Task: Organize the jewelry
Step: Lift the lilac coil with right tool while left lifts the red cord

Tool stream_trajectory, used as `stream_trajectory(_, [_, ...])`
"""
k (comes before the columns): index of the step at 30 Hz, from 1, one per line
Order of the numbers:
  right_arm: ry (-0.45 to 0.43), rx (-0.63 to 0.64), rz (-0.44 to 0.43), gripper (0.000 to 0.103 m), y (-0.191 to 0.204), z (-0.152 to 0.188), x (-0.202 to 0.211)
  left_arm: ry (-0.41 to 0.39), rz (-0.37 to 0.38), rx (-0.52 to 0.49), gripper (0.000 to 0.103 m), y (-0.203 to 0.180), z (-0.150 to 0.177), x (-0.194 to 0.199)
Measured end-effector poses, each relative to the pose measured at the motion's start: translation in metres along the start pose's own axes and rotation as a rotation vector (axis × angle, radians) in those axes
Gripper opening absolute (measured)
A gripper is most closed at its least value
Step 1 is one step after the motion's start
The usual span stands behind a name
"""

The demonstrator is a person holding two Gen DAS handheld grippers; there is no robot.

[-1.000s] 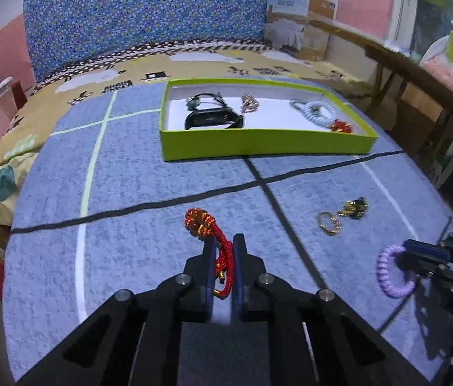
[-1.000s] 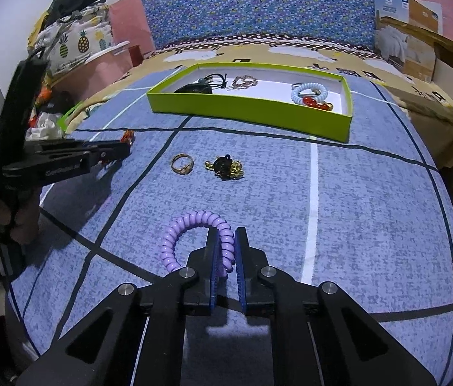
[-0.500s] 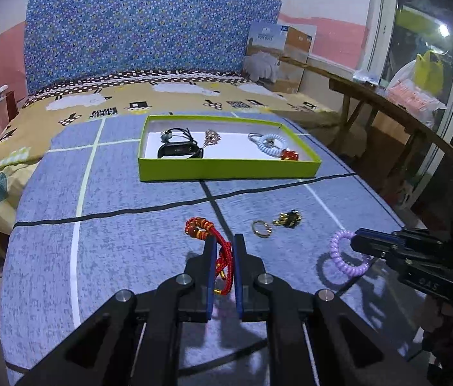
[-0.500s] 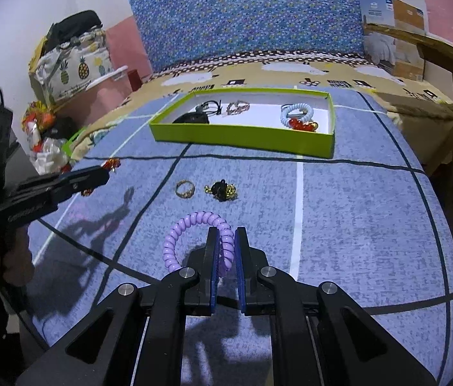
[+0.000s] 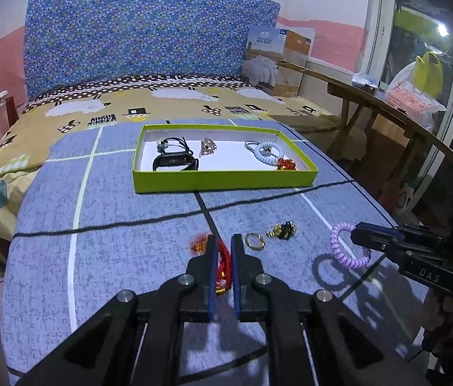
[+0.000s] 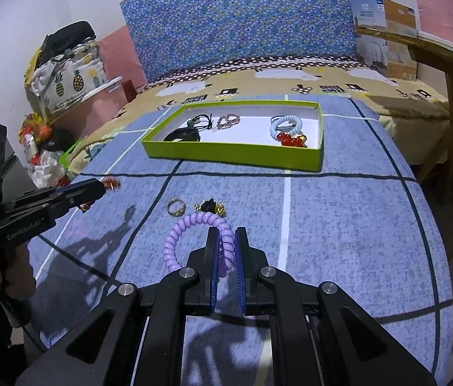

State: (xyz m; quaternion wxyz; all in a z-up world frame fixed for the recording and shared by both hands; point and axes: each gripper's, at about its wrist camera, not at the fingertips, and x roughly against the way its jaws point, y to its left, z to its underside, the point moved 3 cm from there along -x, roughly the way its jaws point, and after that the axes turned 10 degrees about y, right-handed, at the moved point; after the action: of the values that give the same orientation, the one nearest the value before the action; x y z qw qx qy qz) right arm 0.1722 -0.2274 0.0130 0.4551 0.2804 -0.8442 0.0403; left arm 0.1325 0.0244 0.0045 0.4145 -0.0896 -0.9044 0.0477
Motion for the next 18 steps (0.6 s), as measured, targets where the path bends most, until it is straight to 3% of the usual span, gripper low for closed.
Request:
stream_trajectory(11, [-0.017,0.000,0.007,0.009,-0.008,-0.021,-0.006,-0.021,0.004,-0.014,0.001,0.007,-0.018,-0.005])
stream_trajectory(14, [-0.012,0.002,0.002,0.009,-0.007,-0.019,-0.007,-0.009,0.041,-0.024,0.001,0.010,-0.014,0.000])
stream_trajectory(17, [-0.008,0.001,-0.005,0.009,-0.007,-0.018,-0.009,0.017,0.034,-0.019,0.007,0.012,-0.008,-0.002])
stream_trajectory(18, [-0.007,0.000,-0.008,0.009,-0.007,-0.018,-0.010,0.028,0.027,-0.016,0.019,0.012,-0.005,-0.004])
